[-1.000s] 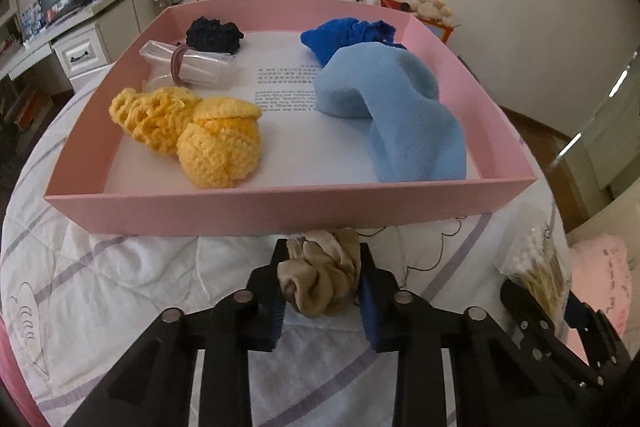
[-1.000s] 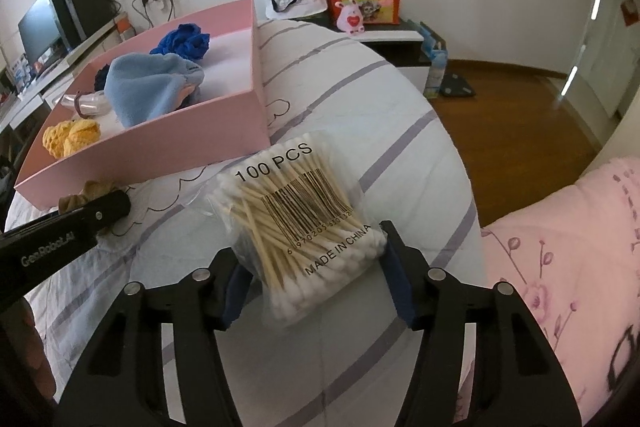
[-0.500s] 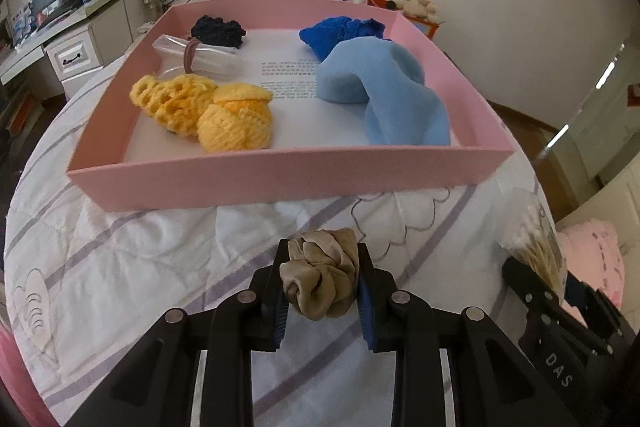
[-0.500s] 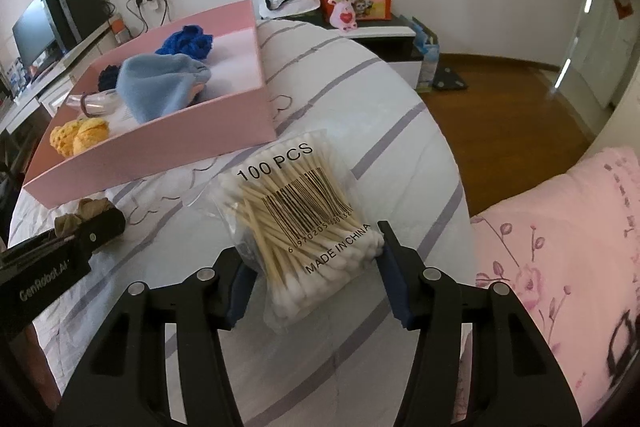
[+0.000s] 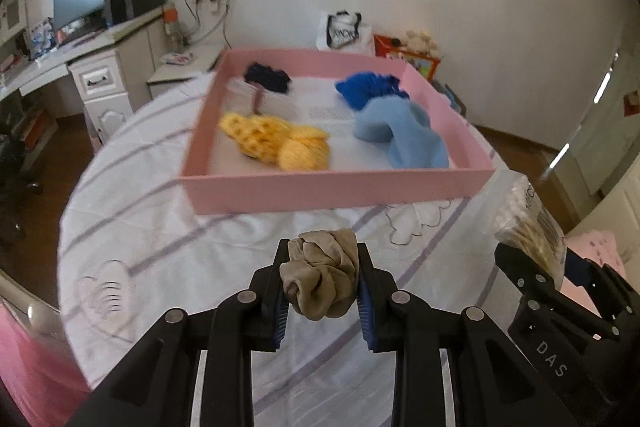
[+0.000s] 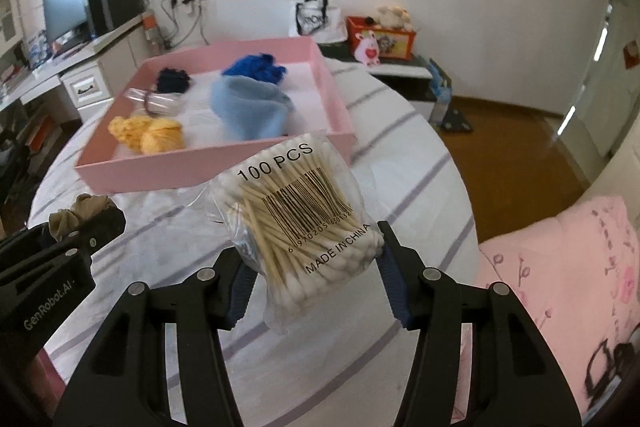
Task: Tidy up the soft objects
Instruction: 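Grasp the beige scrunchie with the left gripper while the right lifts the swab bag, then carry the scrunchie and swab bag above the pink tray with both grippers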
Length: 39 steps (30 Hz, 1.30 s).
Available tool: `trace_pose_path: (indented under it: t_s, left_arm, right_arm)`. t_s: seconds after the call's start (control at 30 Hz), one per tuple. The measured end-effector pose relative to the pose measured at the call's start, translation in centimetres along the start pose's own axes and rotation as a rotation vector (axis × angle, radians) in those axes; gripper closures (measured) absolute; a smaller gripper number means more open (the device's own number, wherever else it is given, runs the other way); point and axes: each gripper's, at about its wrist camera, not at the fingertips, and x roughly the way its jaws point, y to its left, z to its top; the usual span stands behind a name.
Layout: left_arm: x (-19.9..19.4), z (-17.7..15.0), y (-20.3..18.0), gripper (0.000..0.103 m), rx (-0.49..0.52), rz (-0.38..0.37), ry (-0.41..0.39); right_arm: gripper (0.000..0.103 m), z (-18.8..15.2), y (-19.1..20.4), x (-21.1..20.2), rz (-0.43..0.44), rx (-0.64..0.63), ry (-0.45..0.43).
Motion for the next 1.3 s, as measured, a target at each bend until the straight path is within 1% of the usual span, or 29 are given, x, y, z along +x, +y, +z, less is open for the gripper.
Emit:
trace_pose_path:
  t_s: [0.1, 0.23, 0.37, 0.6, 0.73, 0.83, 0.93, 1.0, 1.1, 1.23, 1.3]
  left_arm:
    - [-2.2, -0.6, 0.4, 0.078, 0.009, 0.029, -0.044]
    - [-5.3, -1.4, 0.7, 0.077, 0.014, 0.028, -0.096]
    - [-8.5, -2.3, 0.5, 0.077, 0.029, 0.056, -0.168]
    - [-14.4, -4.2, 0.0, 0.077, 0.054, 0.069, -0.287]
    - [-17.4, -5.6, -0.4, 0.077, 0.062, 0.089, -0.361]
    - [-19.6, -6.7, -0.6, 0.077, 0.069, 0.072, -0.403]
    - [-21.6, -8.0, -0.8, 0.077, 0.077, 0.058, -0.442]
    - [-22.9, -8.8, -0.8, 0.077, 0.083, 0.040, -0.464]
    - [-24.5, -10.1, -0.8, 0.077, 0.089, 0.036, -0.497]
    - [-26.1, -11.6, -0.4, 0.077, 0.089, 0.016, -0.519]
    - [-26.8, -12.5, 0.0, 0.077, 0.090, 0.020, -0.530]
  right_arm:
    - [0.051, 0.1, 1.1, -1.2, 0.008, -0.026, -0.028]
    - [0.051, 0.2, 2.3, -3.4, 0.018, -0.055, -0.080]
    - [0.051, 0.1, 2.8, -5.8, 0.027, -0.073, -0.139]
    - [0.051, -0.2, 3.0, -10.2, 0.039, -0.082, -0.253]
    - [0.051, -0.7, 3.2, -12.7, 0.056, -0.090, -0.318]
    - [0.051, -1.1, 3.4, -14.2, 0.066, -0.093, -0.359]
    - [0.051, -1.4, 3.5, -16.0, 0.098, -0.108, -0.406]
    - [0.051, -1.6, 3.5, -16.9, 0.098, -0.108, -0.436]
    - [0.051, -1.9, 3.5, -18.2, 0.104, -0.108, -0.472]
    - [0.051, -2.2, 3.6, -19.3, 0.107, -0.110, -0.506]
    - [0.051, -2.5, 3.7, -19.9, 0.106, -0.112, -0.523]
